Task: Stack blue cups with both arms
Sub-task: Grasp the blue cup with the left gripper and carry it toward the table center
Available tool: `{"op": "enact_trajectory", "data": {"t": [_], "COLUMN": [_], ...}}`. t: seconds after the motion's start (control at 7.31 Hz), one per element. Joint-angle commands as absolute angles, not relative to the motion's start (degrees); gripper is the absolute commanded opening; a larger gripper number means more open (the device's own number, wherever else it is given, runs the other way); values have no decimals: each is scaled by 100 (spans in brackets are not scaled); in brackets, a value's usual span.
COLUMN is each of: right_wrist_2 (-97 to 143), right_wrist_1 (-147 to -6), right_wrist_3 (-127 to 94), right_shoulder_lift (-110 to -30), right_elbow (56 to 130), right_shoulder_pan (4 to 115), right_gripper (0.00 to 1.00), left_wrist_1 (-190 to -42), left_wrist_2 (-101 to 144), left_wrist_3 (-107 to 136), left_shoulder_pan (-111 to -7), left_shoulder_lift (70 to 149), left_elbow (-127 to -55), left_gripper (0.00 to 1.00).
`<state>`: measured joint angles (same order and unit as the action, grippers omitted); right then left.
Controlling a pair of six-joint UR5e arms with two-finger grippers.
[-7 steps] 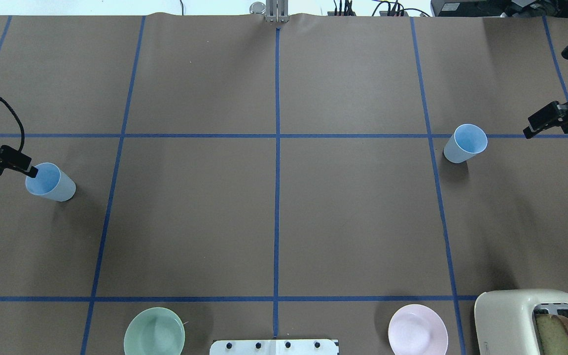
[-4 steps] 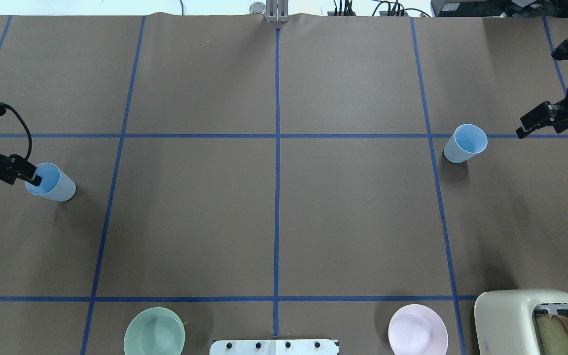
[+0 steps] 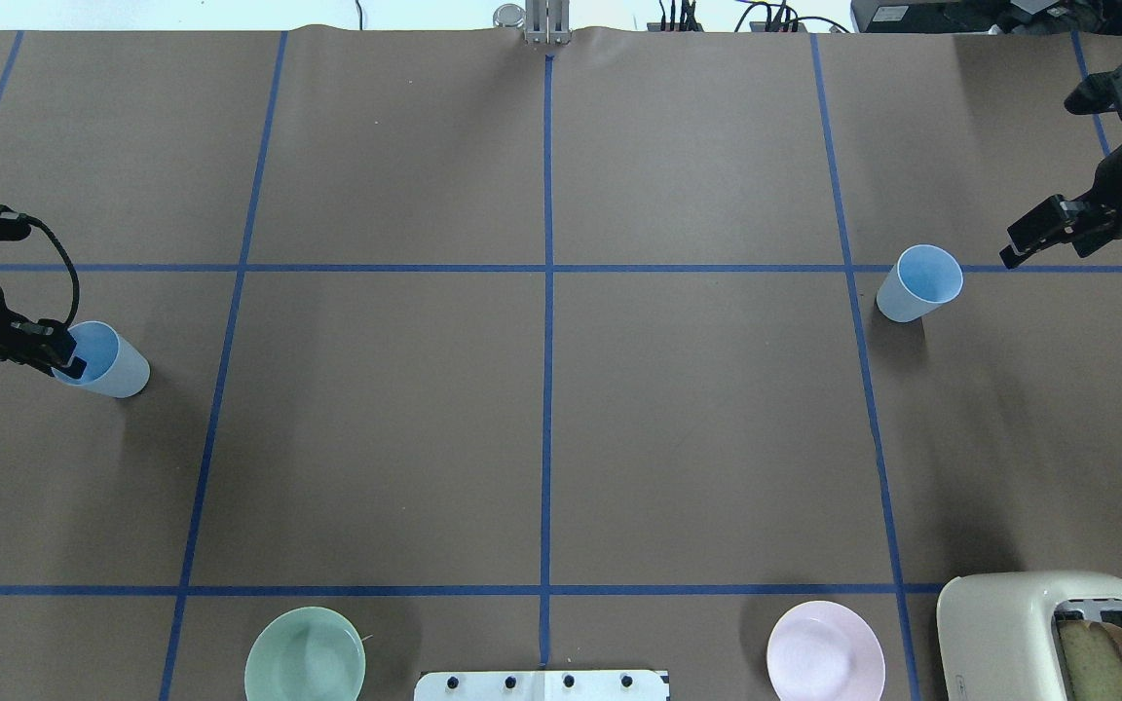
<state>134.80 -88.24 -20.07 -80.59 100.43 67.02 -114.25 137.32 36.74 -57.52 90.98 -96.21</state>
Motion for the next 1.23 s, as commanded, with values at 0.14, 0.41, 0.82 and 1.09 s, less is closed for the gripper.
{"op": "enact_trajectory", "data": {"t": [0.14,0.41,0.82,1.09], "right_wrist_2": [13474,13465,13456,13404], "right_wrist_1": [-8824,-8824,-8824,-8824], "right_wrist_3": [-2004,-2004,-2013,-2021], "right_shoulder_lift": [-7998,-7945,-7673,-7577], "right_elbow": [10028,9941,9573,9519], "right_shoulder_pan": [6689,6654,6592,6496], "right_gripper": [98,94,90,80], "left_wrist_1": [-11391,-11259,-10430,-9305], "left_wrist_2": [13746,13859,13896,13869], "left_wrist_3": [3674,4074,5043,5202], "left_shoulder_pan": [-5748,-5748,-5748,-5696], "left_shoulder_lift": [9210,9613,10648,11579], "left_elbow": [-9659,-9650,-9703,-9721], "left_gripper": [0,0,0,0]}}
